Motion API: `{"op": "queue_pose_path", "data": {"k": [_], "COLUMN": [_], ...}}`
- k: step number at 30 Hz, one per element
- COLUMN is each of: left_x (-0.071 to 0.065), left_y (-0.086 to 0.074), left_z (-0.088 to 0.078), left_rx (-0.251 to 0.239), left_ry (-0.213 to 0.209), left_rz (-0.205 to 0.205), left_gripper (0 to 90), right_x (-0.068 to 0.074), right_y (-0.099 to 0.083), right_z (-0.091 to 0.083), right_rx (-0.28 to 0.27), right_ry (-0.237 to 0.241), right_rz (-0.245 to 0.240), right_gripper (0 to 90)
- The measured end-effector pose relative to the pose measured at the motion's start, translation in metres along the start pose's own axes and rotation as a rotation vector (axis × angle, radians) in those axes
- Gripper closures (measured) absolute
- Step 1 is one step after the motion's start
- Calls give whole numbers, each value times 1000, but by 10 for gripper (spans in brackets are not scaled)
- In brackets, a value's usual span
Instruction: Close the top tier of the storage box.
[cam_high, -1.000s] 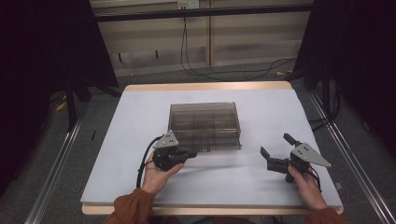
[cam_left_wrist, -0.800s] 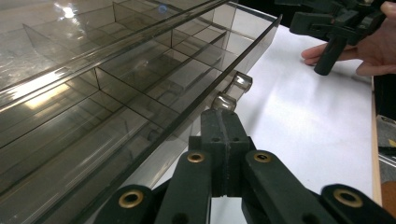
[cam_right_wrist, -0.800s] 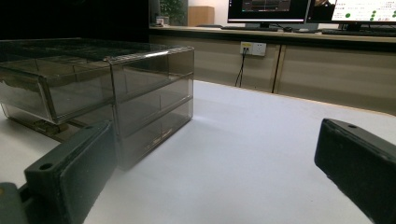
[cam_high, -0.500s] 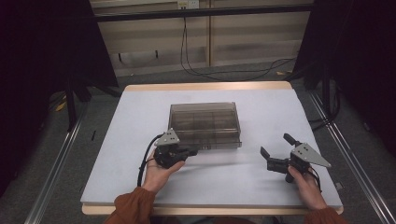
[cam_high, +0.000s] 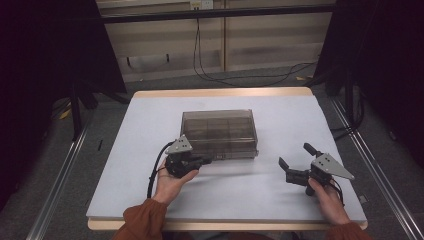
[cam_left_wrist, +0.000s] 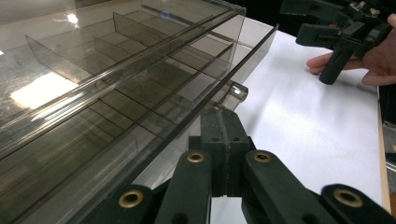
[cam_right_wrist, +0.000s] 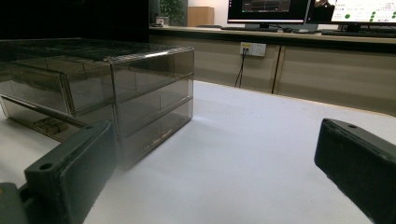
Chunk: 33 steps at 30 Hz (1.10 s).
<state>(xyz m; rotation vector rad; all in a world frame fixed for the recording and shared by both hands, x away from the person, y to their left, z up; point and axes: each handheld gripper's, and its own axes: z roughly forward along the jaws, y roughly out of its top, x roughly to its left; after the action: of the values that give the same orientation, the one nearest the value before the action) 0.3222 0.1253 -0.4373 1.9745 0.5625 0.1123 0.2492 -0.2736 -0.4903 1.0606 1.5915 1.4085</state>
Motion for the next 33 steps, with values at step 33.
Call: {"op": "queue_pose_path", "data": {"k": [33], "left_x": [11], "left_y": [0], "left_z": [6], "left_rx": [-4], "left_ry": [19], "left_rz": [-16], "left_gripper": [900], "right_x": [0], "right_y": [0], "right_z": [0], "right_rx": [2], "right_ry": [-1], "right_rz": [3], "right_gripper": [0]}}
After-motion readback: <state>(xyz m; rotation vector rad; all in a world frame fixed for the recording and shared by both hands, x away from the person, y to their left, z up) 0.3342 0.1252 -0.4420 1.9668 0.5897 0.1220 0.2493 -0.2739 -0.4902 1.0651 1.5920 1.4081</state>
